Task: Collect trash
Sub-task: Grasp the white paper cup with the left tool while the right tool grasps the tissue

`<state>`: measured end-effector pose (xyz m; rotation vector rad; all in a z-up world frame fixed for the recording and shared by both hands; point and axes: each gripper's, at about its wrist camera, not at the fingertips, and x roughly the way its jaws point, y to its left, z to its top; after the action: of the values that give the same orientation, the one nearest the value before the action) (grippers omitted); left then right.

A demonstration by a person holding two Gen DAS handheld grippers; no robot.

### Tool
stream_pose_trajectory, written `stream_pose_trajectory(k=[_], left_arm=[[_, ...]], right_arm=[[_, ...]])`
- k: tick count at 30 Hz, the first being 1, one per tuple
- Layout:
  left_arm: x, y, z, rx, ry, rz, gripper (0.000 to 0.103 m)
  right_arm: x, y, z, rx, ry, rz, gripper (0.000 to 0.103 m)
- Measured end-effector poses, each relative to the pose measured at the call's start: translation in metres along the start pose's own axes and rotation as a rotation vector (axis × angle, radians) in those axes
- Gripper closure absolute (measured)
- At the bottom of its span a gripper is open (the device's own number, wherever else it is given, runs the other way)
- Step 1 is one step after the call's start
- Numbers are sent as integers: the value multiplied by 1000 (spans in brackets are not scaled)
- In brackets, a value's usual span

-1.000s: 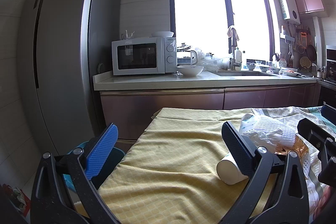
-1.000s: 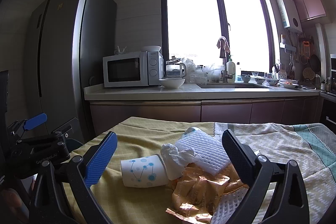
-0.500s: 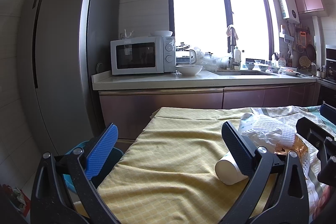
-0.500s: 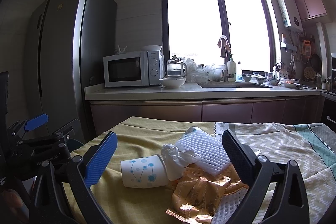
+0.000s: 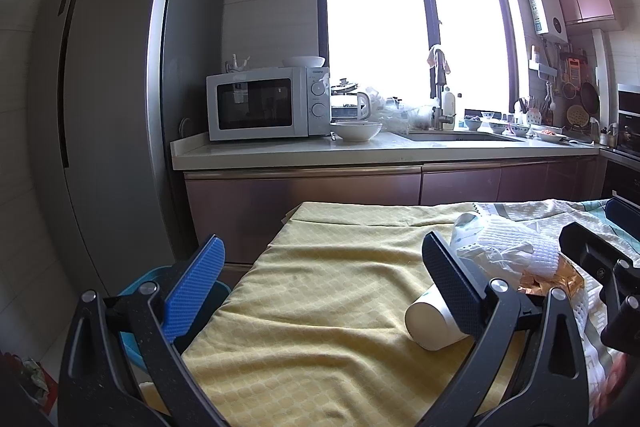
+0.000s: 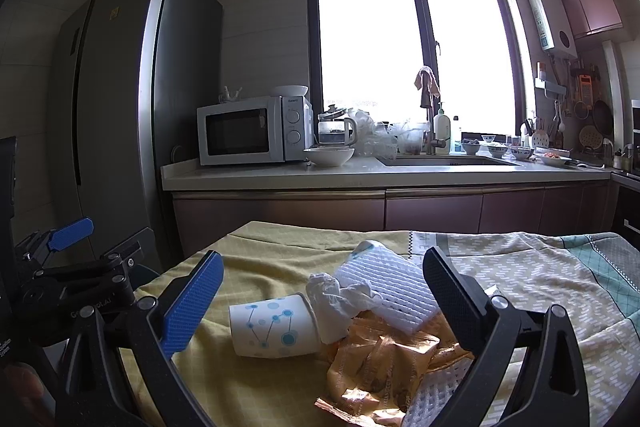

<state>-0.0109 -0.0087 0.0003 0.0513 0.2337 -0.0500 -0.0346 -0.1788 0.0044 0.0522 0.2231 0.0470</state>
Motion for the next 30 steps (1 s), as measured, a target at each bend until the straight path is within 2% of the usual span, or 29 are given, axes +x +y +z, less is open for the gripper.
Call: stream_pose_trajectory(k=[12, 16, 21, 26, 30], left_arm=[[13, -3, -5, 8, 50, -39, 6], [25, -8, -9, 14, 115, -124, 6], [50, -20, -17, 14, 214, -276, 6], [74, -39, -29, 32, 294, -364, 6], [88, -51, -34, 57, 322, -400, 6]], right_arm=[[7, -15, -5, 30, 41, 3, 7], [18, -33, -9, 54, 94, -24, 7], [36, -60, -13, 106, 187, -42, 6], [53, -85, -20, 192, 261, -12, 8], [60, -82, -20, 184, 279, 57, 19]])
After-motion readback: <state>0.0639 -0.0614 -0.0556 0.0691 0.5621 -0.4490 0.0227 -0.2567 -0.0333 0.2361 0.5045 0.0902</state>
